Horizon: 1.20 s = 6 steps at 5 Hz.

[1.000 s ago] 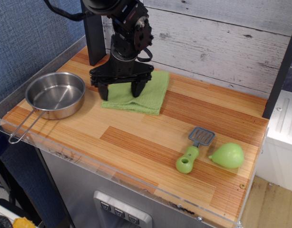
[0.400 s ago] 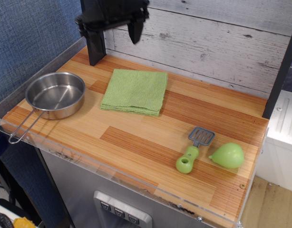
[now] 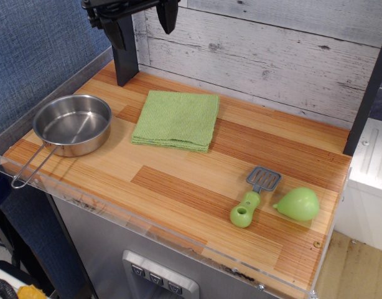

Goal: Move the green cloth at the edge of the corner of the table.

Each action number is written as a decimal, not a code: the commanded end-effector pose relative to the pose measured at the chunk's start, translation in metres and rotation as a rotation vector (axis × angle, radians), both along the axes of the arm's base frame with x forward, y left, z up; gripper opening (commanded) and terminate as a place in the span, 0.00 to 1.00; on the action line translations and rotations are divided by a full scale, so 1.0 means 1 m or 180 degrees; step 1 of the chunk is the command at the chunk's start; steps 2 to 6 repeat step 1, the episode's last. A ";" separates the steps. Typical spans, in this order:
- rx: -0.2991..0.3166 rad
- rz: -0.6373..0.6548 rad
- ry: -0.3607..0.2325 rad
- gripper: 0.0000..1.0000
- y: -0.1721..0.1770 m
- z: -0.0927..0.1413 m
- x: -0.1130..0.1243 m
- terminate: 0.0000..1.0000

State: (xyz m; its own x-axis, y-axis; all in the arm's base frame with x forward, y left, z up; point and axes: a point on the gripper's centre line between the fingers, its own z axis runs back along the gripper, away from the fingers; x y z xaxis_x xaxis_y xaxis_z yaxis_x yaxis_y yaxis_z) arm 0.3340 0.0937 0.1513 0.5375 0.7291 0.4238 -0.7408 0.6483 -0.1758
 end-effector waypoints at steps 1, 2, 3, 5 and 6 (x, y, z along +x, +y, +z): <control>0.0033 0.0015 -0.0184 1.00 0.006 0.018 -0.006 1.00; 0.0033 0.0015 -0.0184 1.00 0.006 0.018 -0.006 1.00; 0.0033 0.0015 -0.0184 1.00 0.006 0.018 -0.006 1.00; 0.0033 0.0015 -0.0184 1.00 0.006 0.018 -0.006 1.00; 0.0033 0.0015 -0.0184 1.00 0.006 0.018 -0.006 1.00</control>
